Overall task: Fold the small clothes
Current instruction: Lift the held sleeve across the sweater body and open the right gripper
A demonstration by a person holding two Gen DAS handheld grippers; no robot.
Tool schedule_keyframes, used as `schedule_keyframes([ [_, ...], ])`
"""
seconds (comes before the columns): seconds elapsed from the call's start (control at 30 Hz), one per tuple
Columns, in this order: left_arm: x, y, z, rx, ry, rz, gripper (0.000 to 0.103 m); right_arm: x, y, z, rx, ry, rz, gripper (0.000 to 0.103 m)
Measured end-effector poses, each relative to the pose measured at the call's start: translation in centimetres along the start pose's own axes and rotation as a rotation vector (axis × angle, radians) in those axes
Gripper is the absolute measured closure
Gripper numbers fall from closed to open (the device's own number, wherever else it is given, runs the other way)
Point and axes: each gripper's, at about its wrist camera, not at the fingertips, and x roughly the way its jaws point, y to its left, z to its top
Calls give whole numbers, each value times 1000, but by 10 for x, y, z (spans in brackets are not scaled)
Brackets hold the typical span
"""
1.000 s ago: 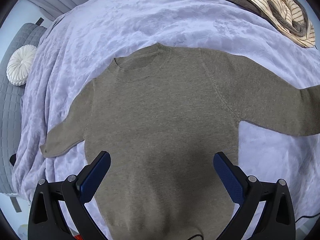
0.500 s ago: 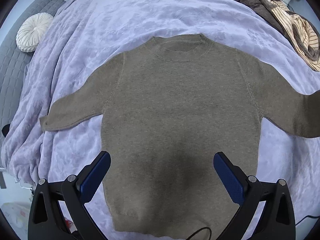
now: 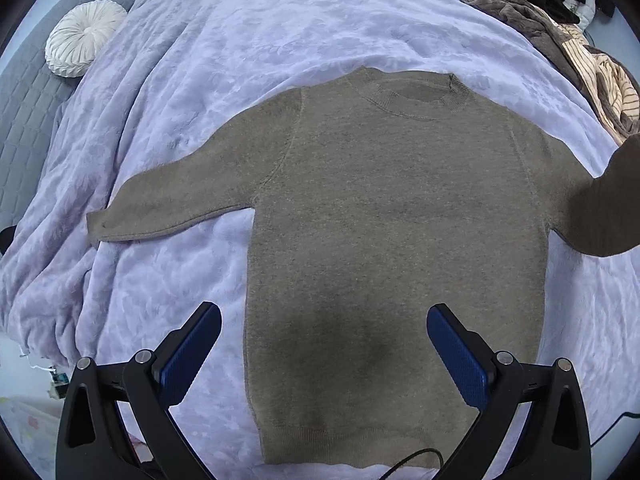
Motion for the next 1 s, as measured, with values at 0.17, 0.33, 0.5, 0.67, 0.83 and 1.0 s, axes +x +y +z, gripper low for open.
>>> schedule_keyframes([
  [0.17, 8, 27, -5, -27, 19, -23, 0, -6, 32, -5, -5, 3, 2, 96],
  [0.33, 13, 49, -11, -35, 16, -46, 0, -6, 69, -12, -41, 16, -26, 96],
  [0.5, 18, 58, -14, -18, 23, -66, 0, 5, 110, -21, -77, 42, -42, 96],
  [0.67, 18, 72, -12, 1, 11, -74, 0, 16, 154, -34, -141, 58, -43, 96],
  [0.83, 21, 93, -9, -7, 16, -89, 0, 38, 193, -48, -180, 95, -42, 96],
  [1.0, 37, 115, -10, -26, 49, -75, 0, 76, 232, -67, -230, 157, -40, 96],
])
